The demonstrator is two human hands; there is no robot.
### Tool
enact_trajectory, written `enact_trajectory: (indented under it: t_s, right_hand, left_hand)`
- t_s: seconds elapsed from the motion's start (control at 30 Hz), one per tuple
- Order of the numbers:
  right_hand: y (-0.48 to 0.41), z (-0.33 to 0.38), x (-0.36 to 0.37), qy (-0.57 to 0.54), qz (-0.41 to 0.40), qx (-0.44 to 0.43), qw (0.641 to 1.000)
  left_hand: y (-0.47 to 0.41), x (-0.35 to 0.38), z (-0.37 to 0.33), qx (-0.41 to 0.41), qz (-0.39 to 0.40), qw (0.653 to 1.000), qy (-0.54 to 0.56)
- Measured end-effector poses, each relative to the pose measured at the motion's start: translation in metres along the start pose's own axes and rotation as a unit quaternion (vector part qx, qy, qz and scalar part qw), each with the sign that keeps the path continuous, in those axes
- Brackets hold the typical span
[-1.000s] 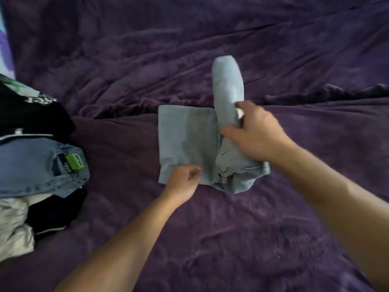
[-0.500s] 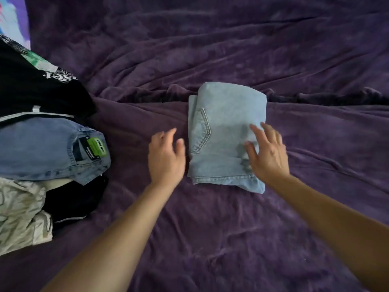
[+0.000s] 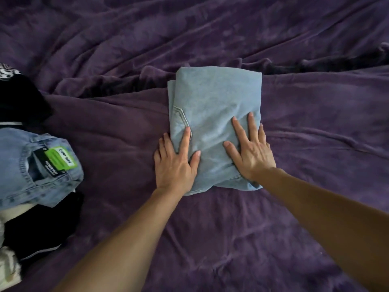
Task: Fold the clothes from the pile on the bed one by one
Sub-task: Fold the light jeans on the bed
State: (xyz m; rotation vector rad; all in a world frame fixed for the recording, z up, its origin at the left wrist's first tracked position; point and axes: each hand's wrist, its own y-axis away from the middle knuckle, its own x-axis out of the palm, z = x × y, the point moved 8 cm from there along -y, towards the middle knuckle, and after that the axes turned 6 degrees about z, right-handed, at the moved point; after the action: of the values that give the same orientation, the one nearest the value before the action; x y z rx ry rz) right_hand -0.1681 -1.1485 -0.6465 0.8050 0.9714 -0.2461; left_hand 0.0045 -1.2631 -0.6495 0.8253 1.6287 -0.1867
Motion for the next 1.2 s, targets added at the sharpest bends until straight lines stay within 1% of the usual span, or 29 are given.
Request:
enact_trajectory:
  t_s: [0.07,0.13,0.2,0.23,0.33,0.43,0.57,0.63,0.73,0.83,0.9,1.07,1.2]
  right_hand:
    - [0.004,-0.001,-0.003,-0.018,0.005,0.005,1.000]
    - [0.008,-0.002,-0.007,-0.039,-0.003,0.016,0.999]
    - [0.012,-0.005,-0.009,-0.061,-0.014,0.038,0.997]
    - [0.015,-0.005,-0.010,-0.069,-0.019,0.045,0.996]
    - [0.028,-0.006,-0.013,-0.088,-0.031,0.046,0.995]
    - [0.056,-0.015,-0.019,-0.119,-0.040,0.035,0.992]
    - [0.123,-0.056,-0.016,-0.153,0.008,0.062,0.986]
    - [0.161,-0.090,-0.016,-0.161,0.028,0.075,0.984]
    - [0.211,-0.146,-0.025,-0.158,0.050,0.083,0.983]
    - [0.253,-0.209,-0.053,-0.147,0.040,0.086,0.984]
    - [0.280,-0.254,-0.078,-0.139,0.026,0.090,0.986]
    - [0.342,-0.367,-0.156,-0.133,-0.033,0.112,0.984]
    - [0.391,-0.450,-0.212,-0.152,-0.093,0.161,0.971]
  left_hand:
    - [-0.002,-0.013,-0.003,0.007,0.004,1.000,0.029]
    - [-0.012,-0.030,-0.009,0.005,-0.011,0.995,0.101]
    - [-0.022,-0.041,-0.012,-0.025,-0.030,0.981,0.188]
    - [-0.024,-0.044,-0.015,-0.040,-0.036,0.977,0.207]
    - [-0.015,-0.048,-0.026,-0.050,-0.052,0.983,0.167]
    - [0.011,-0.058,-0.042,-0.038,-0.069,0.989,0.128]
    - [0.066,-0.060,-0.089,-0.038,-0.016,0.994,0.101]
    - [0.102,-0.053,-0.121,-0.038,0.012,0.994,0.101]
    - [0.154,-0.038,-0.174,-0.047,0.025,0.992,0.114]
    - [0.196,-0.024,-0.238,-0.071,0.031,0.986,0.148]
    - [0.218,-0.019,-0.288,-0.073,0.029,0.983,0.165]
    - [0.253,-0.021,-0.428,-0.010,0.015,0.978,0.208]
    - [0.265,-0.029,-0.540,0.058,0.026,0.971,0.229]
